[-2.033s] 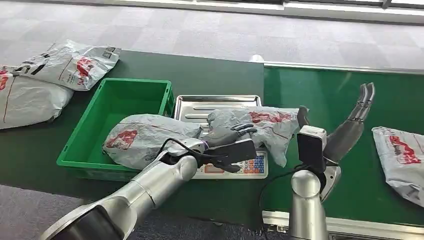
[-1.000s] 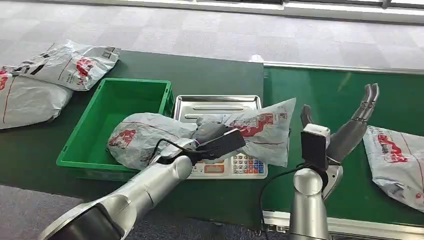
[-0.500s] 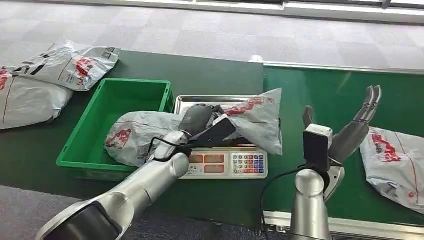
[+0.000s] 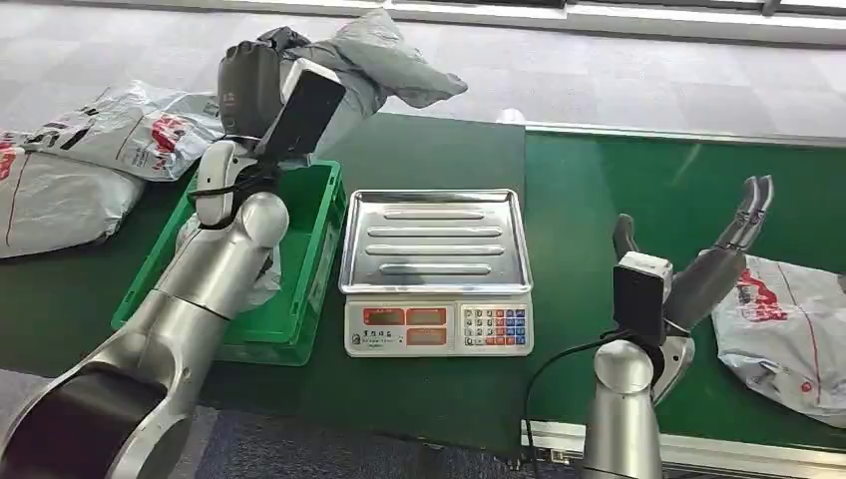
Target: Moved the parcel from conveyor to table for the left to box.
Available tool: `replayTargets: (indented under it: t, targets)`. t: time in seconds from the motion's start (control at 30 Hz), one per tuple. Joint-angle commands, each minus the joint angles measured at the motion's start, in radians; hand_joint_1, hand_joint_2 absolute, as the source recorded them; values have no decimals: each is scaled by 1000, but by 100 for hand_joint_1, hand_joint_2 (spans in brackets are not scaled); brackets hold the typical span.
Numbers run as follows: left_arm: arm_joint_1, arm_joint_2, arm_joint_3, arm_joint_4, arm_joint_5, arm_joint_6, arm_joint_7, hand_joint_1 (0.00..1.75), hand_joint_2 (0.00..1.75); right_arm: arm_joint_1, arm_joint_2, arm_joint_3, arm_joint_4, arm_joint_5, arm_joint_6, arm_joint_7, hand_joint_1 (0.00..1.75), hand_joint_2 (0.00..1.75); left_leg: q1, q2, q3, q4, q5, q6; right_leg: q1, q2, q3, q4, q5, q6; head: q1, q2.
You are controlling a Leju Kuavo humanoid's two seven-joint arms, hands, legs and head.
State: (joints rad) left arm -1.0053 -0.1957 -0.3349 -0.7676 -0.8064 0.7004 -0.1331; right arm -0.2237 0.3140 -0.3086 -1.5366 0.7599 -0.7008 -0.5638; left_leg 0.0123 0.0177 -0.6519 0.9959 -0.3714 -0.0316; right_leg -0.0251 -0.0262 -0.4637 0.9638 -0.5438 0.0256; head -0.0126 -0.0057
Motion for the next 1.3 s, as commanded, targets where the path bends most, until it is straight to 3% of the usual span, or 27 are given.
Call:
replayTargets:
  t: [0.03,0.17,0.4,0.5,0.63,0.9,1.3]
  targets:
    - [-43,28,170,-95,-32,-2,-7,175,175,2,35,-25,10,0,3,-7,0,175,1,1,-2,1,0,1,1,5,-3,2,0,-3,0,0]
    - [-66,61,216,-104,-38,-2,-11,175,175,0,35,-31,27,-13,3,-28,0,175,1,3,-2,2,-1,1,1,7,-3,2,0,-3,0,0]
    - [-69,124,336,-77,-639,-2,168,175,175,-6,35,-21,53,-16,3,-40,0,175,0,3,0,1,-1,0,1,6,-1,2,0,-2,0,0]
    - [-89,181,312,19,-764,-2,241,175,175,-2,35,-12,51,-17,3,-34,0,175,1,3,0,0,0,1,2,7,-1,2,1,-3,0,0]
    - [-118,259,156,159,-764,-2,388,175,175,4,35,-8,45,-15,3,-26,0,175,1,2,0,0,0,0,2,6,-1,2,1,-3,0,0]
    - [-125,249,133,283,-764,-2,456,175,175,10,35,-15,21,-3,3,-4,0,175,1,-1,-1,1,1,0,1,1,-2,1,0,-2,0,0]
    - [-123,246,139,283,-761,-2,457,175,175,11,35,-14,19,-2,3,-2,0,175,2,-1,-3,2,1,0,1,2,-3,1,0,-2,0,0]
